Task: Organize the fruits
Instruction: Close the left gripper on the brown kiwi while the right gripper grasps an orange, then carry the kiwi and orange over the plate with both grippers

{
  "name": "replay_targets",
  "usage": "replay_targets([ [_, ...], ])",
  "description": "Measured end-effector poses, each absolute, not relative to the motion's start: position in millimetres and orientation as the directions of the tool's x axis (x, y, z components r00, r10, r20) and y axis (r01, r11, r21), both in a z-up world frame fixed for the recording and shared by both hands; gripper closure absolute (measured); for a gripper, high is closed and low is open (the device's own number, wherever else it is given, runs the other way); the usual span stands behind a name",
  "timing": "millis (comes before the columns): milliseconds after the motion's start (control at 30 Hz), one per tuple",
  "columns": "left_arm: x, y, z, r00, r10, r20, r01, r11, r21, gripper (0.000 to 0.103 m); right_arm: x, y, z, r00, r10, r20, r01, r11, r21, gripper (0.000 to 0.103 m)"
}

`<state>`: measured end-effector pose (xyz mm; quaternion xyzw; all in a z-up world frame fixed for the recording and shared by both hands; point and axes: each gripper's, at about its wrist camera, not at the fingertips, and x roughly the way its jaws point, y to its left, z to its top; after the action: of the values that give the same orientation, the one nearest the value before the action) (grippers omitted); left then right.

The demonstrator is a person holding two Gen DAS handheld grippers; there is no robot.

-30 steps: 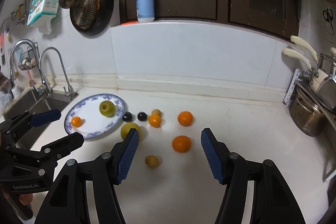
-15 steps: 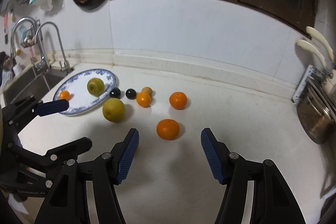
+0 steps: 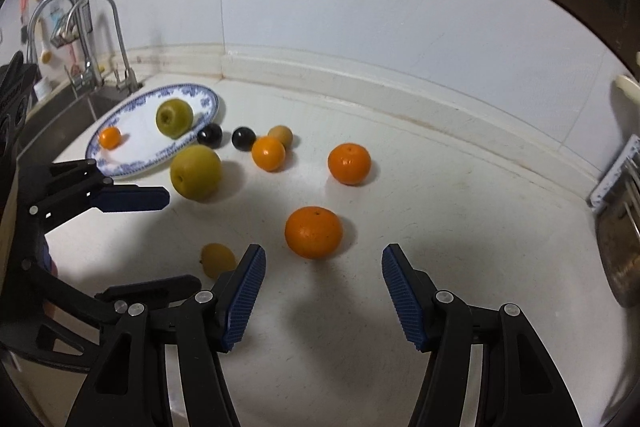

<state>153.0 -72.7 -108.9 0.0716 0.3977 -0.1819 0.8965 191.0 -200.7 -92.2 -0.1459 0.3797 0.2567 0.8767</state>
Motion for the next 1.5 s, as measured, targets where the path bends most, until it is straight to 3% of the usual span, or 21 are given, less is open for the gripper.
replay_targets([
  [500,171,-77,-127,0.527,-0.326,-0.785,0.418,0.904,-0.095,0.066,222,-190,-119,0.495,0.378,-0.782,-0.591,0.806,0.016,0.056],
  [567,172,-77,-130,0.518,-0.328,-0.790,0.419,0.903,-0.099,0.075,225,-189,-121,0.484,0.392,-0.782,-0.593,0.804,0.036,0.056],
  [1000,164,-54,-103,0.613,-0.237,-0.754,0.285,0.956,-0.068,0.075,227,-181,-124,0.467,0.410,-0.783,-0.581,0.810,0.077,0.061],
  [1500,141,-38,-72,0.698,-0.212,-0.684,0.249,0.968,-0.046,0.075,191,-180,-90,0.558,0.417,-0.718,-0.530,0.844,0.079,0.062],
])
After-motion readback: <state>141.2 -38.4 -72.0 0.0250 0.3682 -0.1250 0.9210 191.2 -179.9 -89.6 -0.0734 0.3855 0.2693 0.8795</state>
